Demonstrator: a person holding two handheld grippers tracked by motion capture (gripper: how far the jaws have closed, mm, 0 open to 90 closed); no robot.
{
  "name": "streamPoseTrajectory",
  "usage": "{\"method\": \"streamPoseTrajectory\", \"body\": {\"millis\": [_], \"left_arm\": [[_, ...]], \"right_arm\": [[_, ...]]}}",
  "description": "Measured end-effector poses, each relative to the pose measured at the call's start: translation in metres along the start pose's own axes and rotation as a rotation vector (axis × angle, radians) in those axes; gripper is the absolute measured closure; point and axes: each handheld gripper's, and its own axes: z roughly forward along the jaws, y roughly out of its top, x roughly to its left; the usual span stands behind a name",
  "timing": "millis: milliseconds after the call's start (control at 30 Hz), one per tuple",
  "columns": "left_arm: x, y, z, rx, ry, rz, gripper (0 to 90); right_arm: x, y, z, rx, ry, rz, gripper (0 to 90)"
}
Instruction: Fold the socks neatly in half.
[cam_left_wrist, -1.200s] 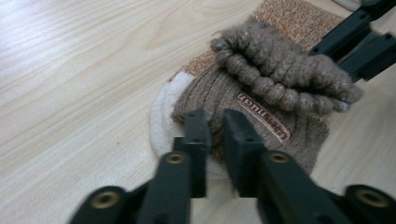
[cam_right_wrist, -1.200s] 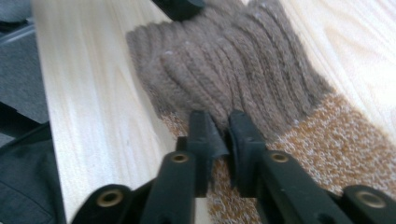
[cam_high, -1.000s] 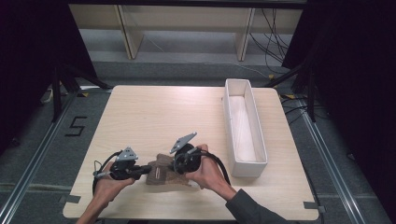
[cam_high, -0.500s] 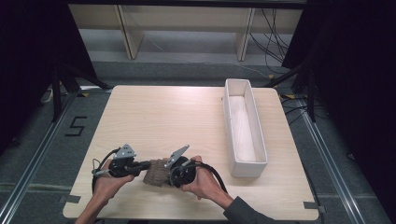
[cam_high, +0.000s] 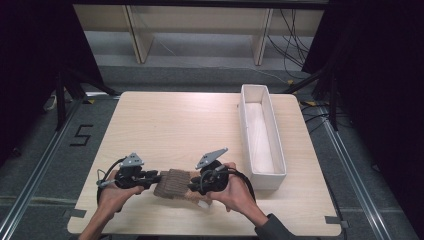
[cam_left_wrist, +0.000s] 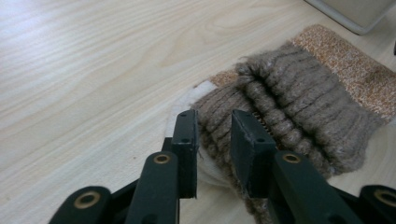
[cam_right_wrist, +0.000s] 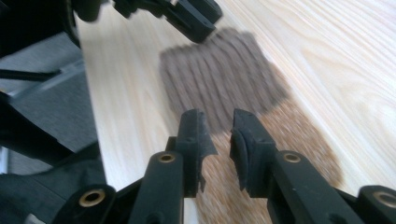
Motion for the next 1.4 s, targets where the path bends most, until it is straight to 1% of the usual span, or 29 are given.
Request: {"method": "streamPoseTrajectory", "body": {"millis": [33,67,100,133,167,200,233,300,333,400,433,500,567,633,700,800,833,900,967,1033,1067,1100,1133,1167,1200,1267,1300,1333,1400], "left_arm": [[0.0,0.0,0.002,-0.005,0.01,-0.018,67.8],[0.001,0.001,0.004,0.005,-0.003,-0.021,67.2],[0.0,0.002,0.007,-0.002,-0.007,-0.037,66.9],[0.001,0.003,0.007,0.016,-0.009,-0.025,67.1],[0.001,0.003,0.009,0.013,-0.011,-0.021,68.7],[-0.002,0.003,0.013,-0.01,-0.017,-0.05,70.9],[-0.001,0.004,0.013,0.013,-0.027,-0.023,73.1],[-0.002,0.007,0.015,0.007,-0.035,-0.011,78.9],[-0.005,0.008,0.017,-0.015,-0.028,-0.03,81.4],[-0.006,0.014,0.016,-0.011,-0.014,0.013,84.6],[-0.008,0.018,0.014,-0.038,-0.017,0.029,89.7],[-0.013,0.031,0.011,-0.074,-0.018,0.041,89.5],[-0.015,0.045,0.013,-0.081,-0.011,0.071,89.5],[-0.012,0.052,0.02,-0.049,-0.017,0.085,89.4],[-0.009,0.051,0.022,-0.041,0.004,0.081,89.1],[-0.006,0.043,0.015,-0.022,0.0,0.07,86.8],[-0.006,0.04,0.013,-0.026,0.0,0.053,85.2],[-0.003,0.035,0.01,-0.009,0.0,0.044,80.0],[0.0,0.03,0.009,0.007,-0.017,0.02,74.1],[0.003,0.025,0.012,0.04,-0.051,-0.018,65.8],[0.001,0.022,0.016,0.03,-0.069,-0.05,63.5],[0.002,0.02,0.02,0.031,-0.086,-0.063,62.4],[0.004,0.019,0.023,0.047,-0.098,-0.063,63.6],[0.005,0.018,0.025,0.03,-0.093,-0.073,67.3],[0.007,0.018,0.027,0.013,-0.104,-0.089,72.8],[0.007,0.021,0.025,0.0,-0.103,-0.076,81.6],[0.005,0.024,0.024,0.004,-0.099,-0.054,83.0],[0.002,0.027,0.021,-0.014,-0.09,-0.038,83.9],[-0.002,0.037,0.016,-0.046,-0.095,-0.017,84.4]], "right_arm": [[-0.001,-0.002,-0.001,0.006,-0.006,0.006,74.0],[-0.002,-0.005,-0.001,0.011,-0.012,0.012,74.2],[-0.003,-0.007,0.0,0.017,-0.018,0.013,74.2],[-0.004,-0.01,0.002,0.027,-0.026,0.017,74.2],[-0.005,-0.013,0.003,0.031,-0.029,0.013,74.2],[-0.006,-0.016,0.005,0.04,-0.031,0.018,74.2],[-0.007,-0.019,0.008,0.051,-0.029,0.025,74.6],[-0.008,-0.025,0.014,0.074,-0.033,0.023,75.6],[-0.009,-0.028,0.016,0.082,-0.036,0.023,76.0],[-0.011,-0.031,0.018,0.082,-0.025,0.032,76.5],[-0.012,-0.031,0.019,0.079,-0.027,0.03,76.6],[-0.011,-0.032,0.019,0.081,-0.024,0.027,76.6],[-0.012,-0.032,0.018,0.079,-0.026,0.026,76.6],[-0.011,-0.032,0.019,0.079,-0.029,0.025,76.7],[-0.01,-0.034,0.019,0.078,-0.036,0.022,76.6],[-0.01,-0.033,0.019,0.077,-0.035,0.023,76.7],[-0.011,-0.033,0.019,0.077,-0.03,0.025,76.8],[-0.011,-0.033,0.019,0.075,-0.027,0.025,76.7],[-0.01,-0.033,0.019,0.077,-0.032,0.028,76.7],[-0.011,-0.033,0.019,0.076,-0.03,0.028,76.6],[-0.011,-0.033,0.019,0.075,-0.027,0.027,76.6],[-0.012,-0.033,0.019,0.075,-0.026,0.027,76.7],[-0.012,-0.033,0.019,0.076,-0.025,0.026,76.7],[-0.012,-0.033,0.019,0.077,-0.025,0.026,76.6],[-0.012,-0.034,0.019,0.074,-0.024,0.027,76.7],[-0.013,-0.034,0.019,0.076,-0.021,0.026,76.7],[-0.012,-0.034,0.019,0.075,-0.022,0.026,76.7],[-0.012,-0.034,0.019,0.075,-0.018,0.027,76.7],[-0.013,-0.034,0.019,0.075,-0.018,0.028,76.7]]}}
